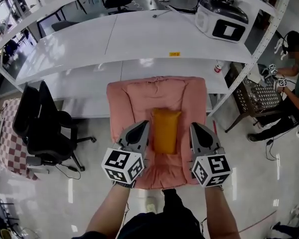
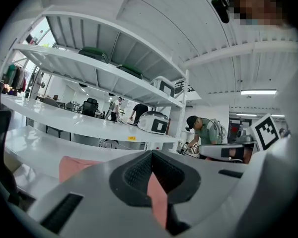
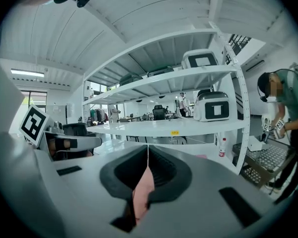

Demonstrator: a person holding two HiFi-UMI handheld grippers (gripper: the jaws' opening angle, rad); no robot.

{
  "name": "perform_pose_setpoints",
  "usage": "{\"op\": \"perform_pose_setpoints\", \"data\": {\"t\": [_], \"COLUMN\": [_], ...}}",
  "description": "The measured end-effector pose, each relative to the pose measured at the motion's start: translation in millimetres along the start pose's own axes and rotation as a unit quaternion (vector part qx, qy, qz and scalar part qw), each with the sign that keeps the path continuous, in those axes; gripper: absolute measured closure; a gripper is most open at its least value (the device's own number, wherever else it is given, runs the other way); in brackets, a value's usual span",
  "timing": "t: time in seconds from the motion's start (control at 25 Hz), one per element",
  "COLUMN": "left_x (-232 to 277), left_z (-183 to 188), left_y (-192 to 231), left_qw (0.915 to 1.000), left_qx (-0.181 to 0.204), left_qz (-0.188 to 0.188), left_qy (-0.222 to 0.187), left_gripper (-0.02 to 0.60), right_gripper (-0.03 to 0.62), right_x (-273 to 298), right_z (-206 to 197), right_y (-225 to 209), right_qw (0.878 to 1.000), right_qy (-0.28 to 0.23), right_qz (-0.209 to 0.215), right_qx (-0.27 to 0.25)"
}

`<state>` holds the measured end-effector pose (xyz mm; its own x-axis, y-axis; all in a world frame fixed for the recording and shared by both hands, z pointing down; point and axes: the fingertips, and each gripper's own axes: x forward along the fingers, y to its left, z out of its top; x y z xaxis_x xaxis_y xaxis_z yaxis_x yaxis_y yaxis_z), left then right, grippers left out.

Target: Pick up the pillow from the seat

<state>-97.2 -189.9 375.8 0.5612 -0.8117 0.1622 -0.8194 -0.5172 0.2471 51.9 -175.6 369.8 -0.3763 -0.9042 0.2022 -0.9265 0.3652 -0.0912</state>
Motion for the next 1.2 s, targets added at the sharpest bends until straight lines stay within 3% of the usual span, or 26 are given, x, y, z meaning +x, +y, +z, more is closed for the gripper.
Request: {"op": "perform_pose_setpoints", "data": {"t": [0.4, 1.08, 1.2], "left_x": [93.9, 200.7, 213.9], "left_z": [-68.6, -210.1, -230.3], "left_y": [37.2, 130.5, 143.1], "left_qw": [0.9989, 0.9874, 0.9844], "left_qx": [-0.021, -0.067, -0.075], "left_qz": [0.005, 0.071, 0.076], "left_qy": [0.041, 0.124, 0.140], "left_gripper": [0.575, 0.572, 0.523], "right_gripper": [0.589, 0.588, 0.582], "right_x": [74.6, 187.6, 200.0], "right_z": [-72.9, -212.3, -234.1], "right_y": [-55.9, -106.0, -112.0], "right_qw": [0.998, 0.986, 0.983], "right_qy": [0.052, 0.148, 0.164], "right_qz": [-0.004, 0.005, -0.001], "right_qx": [0.036, 0.077, 0.080]}}
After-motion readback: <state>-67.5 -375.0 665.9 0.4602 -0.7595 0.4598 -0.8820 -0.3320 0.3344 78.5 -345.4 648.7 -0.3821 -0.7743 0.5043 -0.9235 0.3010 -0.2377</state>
